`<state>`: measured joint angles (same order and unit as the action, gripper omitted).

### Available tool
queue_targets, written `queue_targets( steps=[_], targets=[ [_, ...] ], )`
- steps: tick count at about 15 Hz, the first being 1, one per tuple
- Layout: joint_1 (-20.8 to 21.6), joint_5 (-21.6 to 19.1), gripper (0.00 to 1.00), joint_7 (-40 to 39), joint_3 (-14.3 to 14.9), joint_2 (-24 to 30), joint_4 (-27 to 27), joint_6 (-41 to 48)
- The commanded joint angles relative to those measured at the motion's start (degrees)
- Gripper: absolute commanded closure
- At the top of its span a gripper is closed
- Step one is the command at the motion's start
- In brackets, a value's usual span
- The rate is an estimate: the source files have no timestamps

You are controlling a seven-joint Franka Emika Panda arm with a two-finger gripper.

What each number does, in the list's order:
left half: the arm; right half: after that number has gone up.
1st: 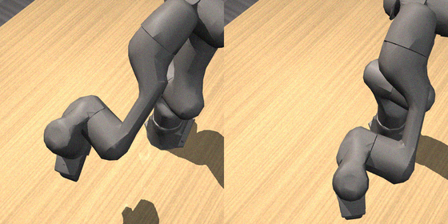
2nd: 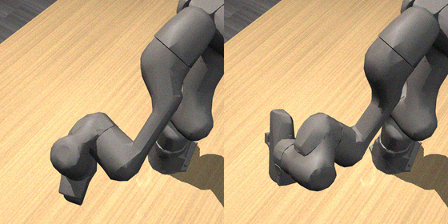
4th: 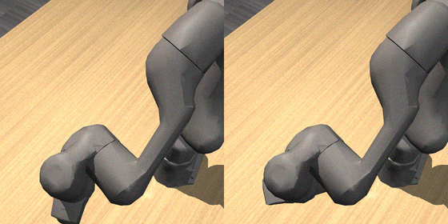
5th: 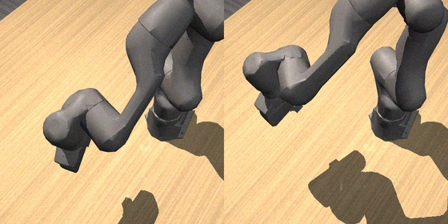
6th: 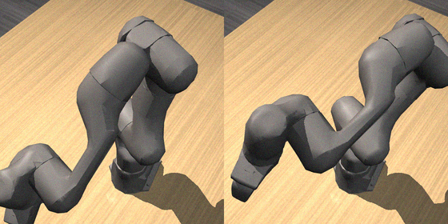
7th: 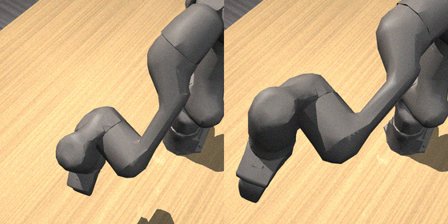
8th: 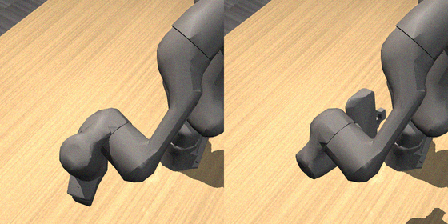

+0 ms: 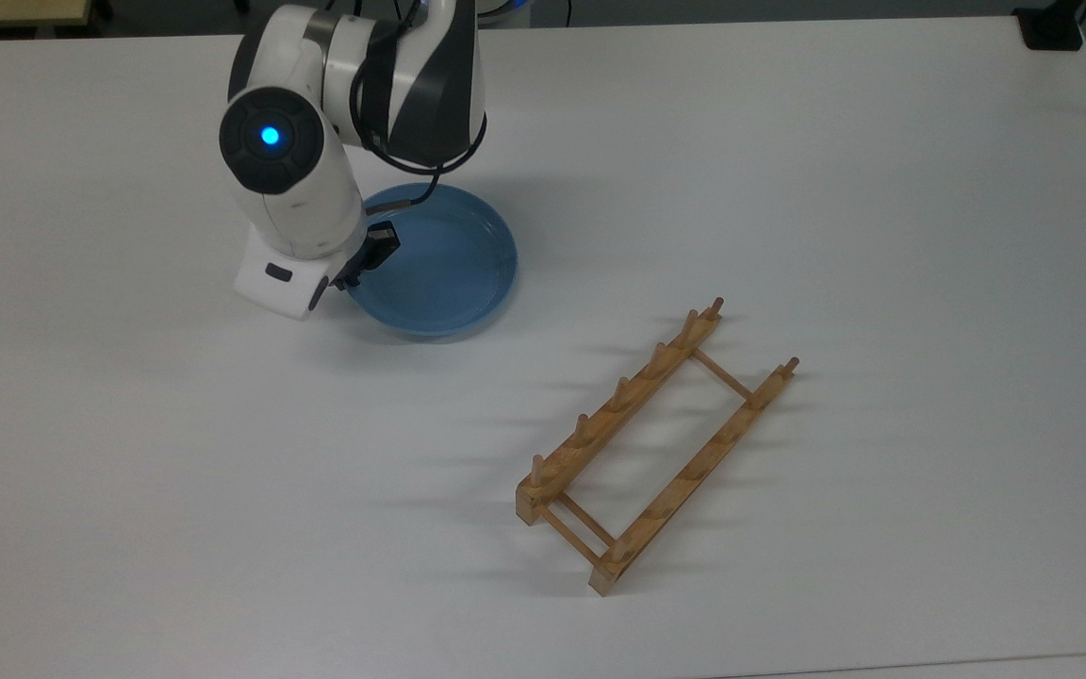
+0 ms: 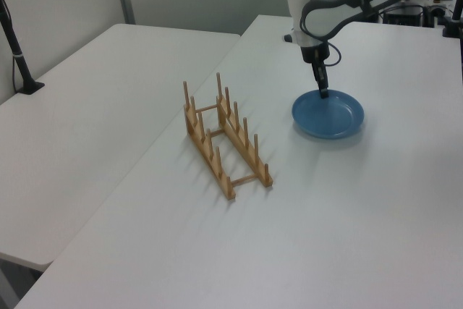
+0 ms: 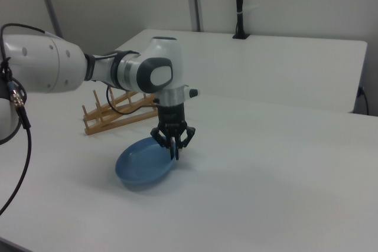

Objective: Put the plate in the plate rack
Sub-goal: 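Close the gripper on the rim of the blue plate, then lift the blue plate by its rim, tilting it upright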

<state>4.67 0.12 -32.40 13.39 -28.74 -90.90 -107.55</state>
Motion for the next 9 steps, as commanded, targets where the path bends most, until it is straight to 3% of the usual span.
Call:
queue_targets(
  steps=[1,9],
  targets=[
    [-0.2,-1.3,1.00,-1.8,0.5,3.3,-0.8,1.2],
    [0.1,-1.6,1.00,-1.5,0.9,11.8,0.1,0.8]
  ],
)
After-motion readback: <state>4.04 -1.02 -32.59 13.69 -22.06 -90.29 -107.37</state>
